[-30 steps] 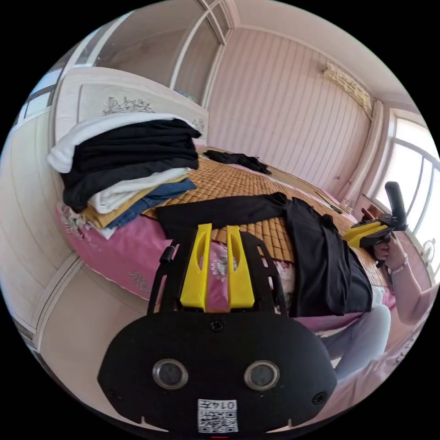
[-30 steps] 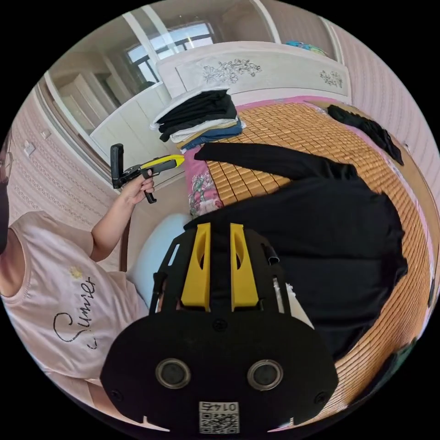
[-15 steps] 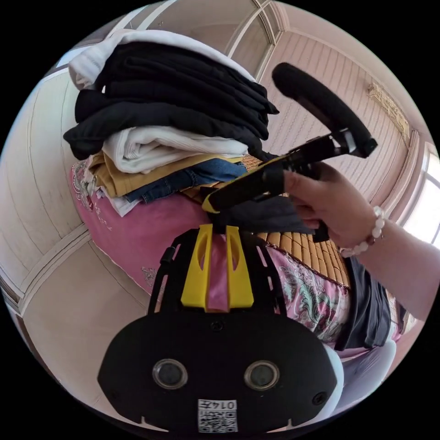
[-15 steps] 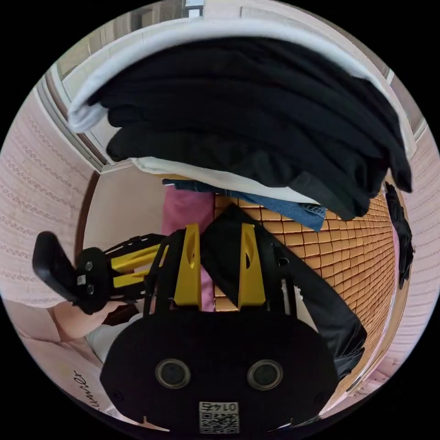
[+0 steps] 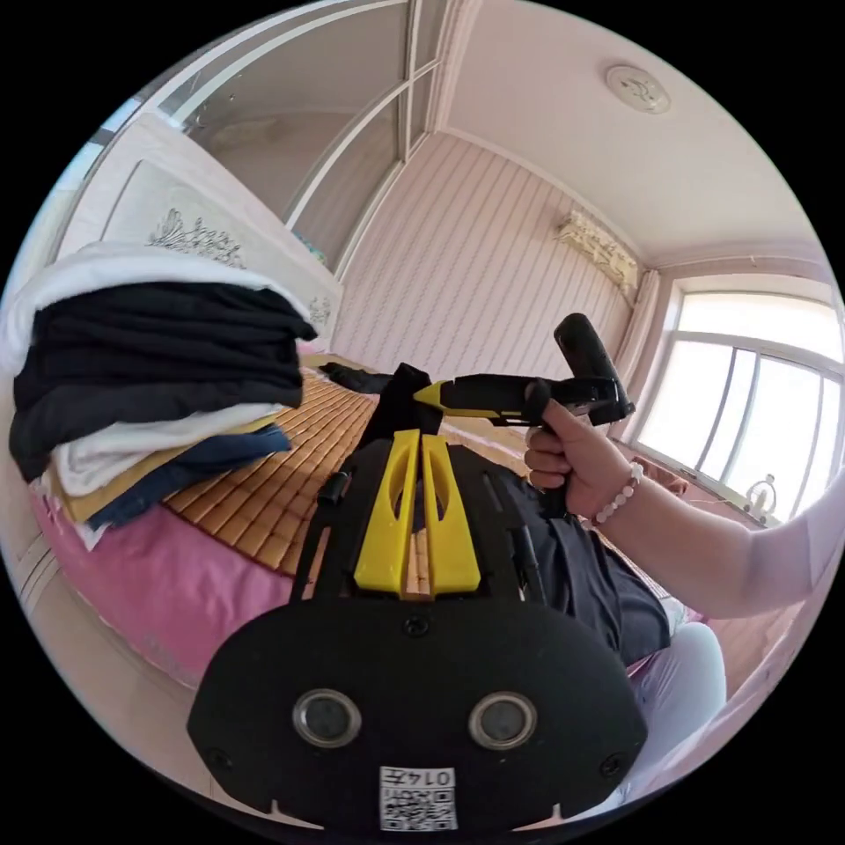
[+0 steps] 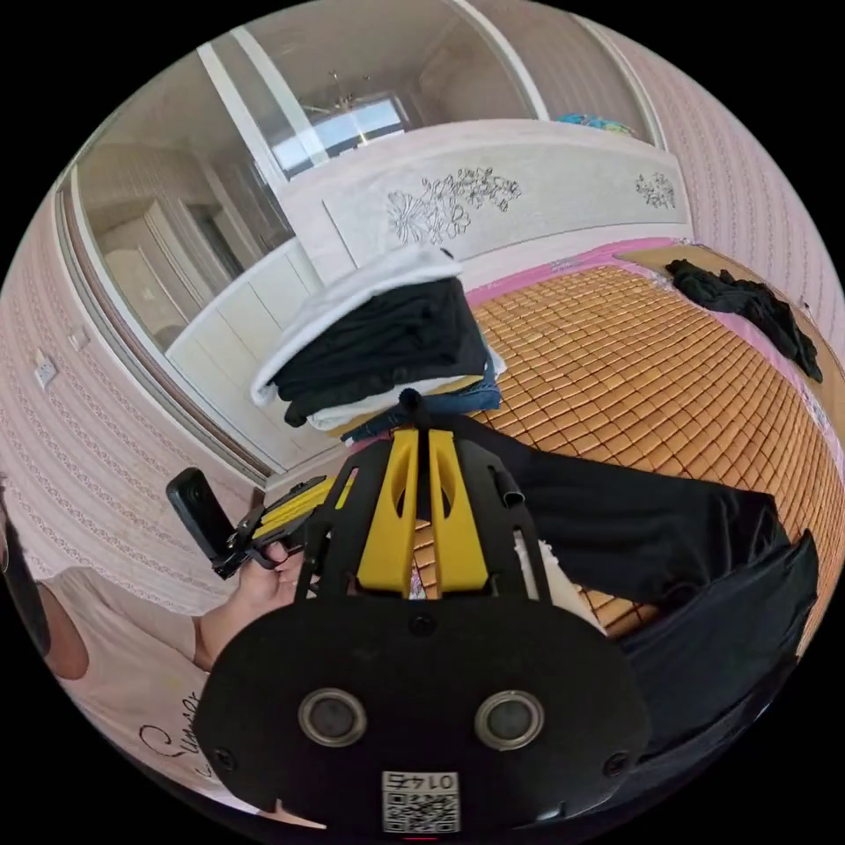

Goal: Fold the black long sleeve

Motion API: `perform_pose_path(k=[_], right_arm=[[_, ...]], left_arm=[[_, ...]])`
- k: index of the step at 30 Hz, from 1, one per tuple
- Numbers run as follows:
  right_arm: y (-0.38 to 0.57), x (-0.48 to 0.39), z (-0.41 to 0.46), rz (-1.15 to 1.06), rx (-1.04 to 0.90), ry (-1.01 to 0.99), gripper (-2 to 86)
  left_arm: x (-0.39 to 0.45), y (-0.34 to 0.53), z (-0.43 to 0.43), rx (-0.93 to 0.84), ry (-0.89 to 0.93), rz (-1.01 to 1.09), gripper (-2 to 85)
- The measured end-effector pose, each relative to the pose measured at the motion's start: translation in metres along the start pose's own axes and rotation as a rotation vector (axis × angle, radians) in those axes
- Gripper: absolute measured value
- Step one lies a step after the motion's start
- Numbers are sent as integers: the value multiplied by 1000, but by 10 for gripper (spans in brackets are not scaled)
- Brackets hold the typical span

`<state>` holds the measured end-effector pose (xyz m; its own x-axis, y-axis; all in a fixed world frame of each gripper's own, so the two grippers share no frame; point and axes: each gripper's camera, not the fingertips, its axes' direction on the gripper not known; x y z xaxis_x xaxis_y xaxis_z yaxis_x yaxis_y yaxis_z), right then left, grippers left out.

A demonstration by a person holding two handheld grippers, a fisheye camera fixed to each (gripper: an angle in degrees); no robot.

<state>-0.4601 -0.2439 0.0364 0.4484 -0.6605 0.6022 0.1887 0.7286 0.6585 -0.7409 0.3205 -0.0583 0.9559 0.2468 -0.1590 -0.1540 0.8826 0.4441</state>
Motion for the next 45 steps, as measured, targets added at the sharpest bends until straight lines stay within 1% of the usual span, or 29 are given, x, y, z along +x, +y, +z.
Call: perform_pose_path(k=[3, 4, 5, 7, 8, 9, 11, 12, 13, 15, 16, 17, 19, 23, 24, 26, 28, 29, 31, 33, 34, 35, 37, 38, 39, 43, 45], right_arm=[[35, 6, -102, 21, 167, 61, 9], [54, 6, -142, 30, 235, 88, 9], [65, 5, -163, 35, 271, 106, 9], [115, -6, -241, 47, 400, 182, 10], [128, -9, -258, 54, 425, 201, 10], [158, -16, -289, 69, 474, 236, 10], [204, -21, -323, 119, 531, 276, 11], [235, -20, -338, 162, 549, 307, 11], [263, -15, -346, 225, 536, 345, 12], [301, 2, -345, 335, 480, 362, 13], [324, 18, -338, 416, 434, 347, 14], [335, 26, -334, 452, 413, 334, 15], [376, 54, -317, 592, 331, 313, 18], [415, 74, -310, 710, 261, 315, 21], [421, 78, -310, 733, 218, 313, 22], [425, 84, -313, 751, 145, 326, 23], [419, 92, -317, 767, 27, 359, 42], [414, 94, -319, 762, 6, 372, 51], [381, 108, -326, 680, 0, 425, 70], [335, 130, -326, 574, 2, 406, 75], [297, 147, -321, 488, 13, 371, 77], [276, 156, -318, 446, 16, 357, 78], [191, 194, -292, 305, 15, 321, 82], [170, 205, -283, 282, 8, 319, 82], [129, 229, -263, 251, -13, 317, 83], [15, 307, -185, 257, -103, 305, 99], [-17, 334, -150, 279, -187, 331, 119]], left_arm=[[65, -20, 18, 27, 183, 71, -10], [97, -24, 23, 44, 269, 99, -10], [131, -26, 27, 55, 341, 130, -10], [183, -25, 28, 63, 440, 205, -10], [216, -22, 27, 64, 509, 250, -10], [232, -19, 27, 59, 546, 272, -10], [284, 1, 34, -7, 662, 329, -10], [294, 8, 37, -30, 679, 347, -10], [314, 25, 46, -89, 697, 390, -9], [332, 52, 65, -198, 704, 416, -9], [340, 71, 79, -277, 723, 418, -8], [345, 87, 91, -356, 732, 415, -6], [345, 104, 100, -425, 729, 426, -1], [318, 109, 112, -487, 596, 458, 37], [312, 107, 116, -492, 573, 464, 39], [282, 92, 135, -507, 436, 493, 47], [263, 75, 153, -519, 351, 516, 50], [256, 65, 167, -525, 314, 557, 51], [254, 53, 196, -543, 255, 648, 55], [256, 47, 231, -571, 201, 705, 61], [259, 45, 254, -594, 207, 738, 65], [263, 45, 276, -621, 215, 767, 68], [269, 47, 305, -672, 266, 792, 71], [271, 49, 322, -690, 302, 812, 71], [272, 51, 329, -700, 318, 825, 71], [267, 59, 361, -728, 320, 852, 70], [269, 61, 368, -728, 334, 885, 70]])
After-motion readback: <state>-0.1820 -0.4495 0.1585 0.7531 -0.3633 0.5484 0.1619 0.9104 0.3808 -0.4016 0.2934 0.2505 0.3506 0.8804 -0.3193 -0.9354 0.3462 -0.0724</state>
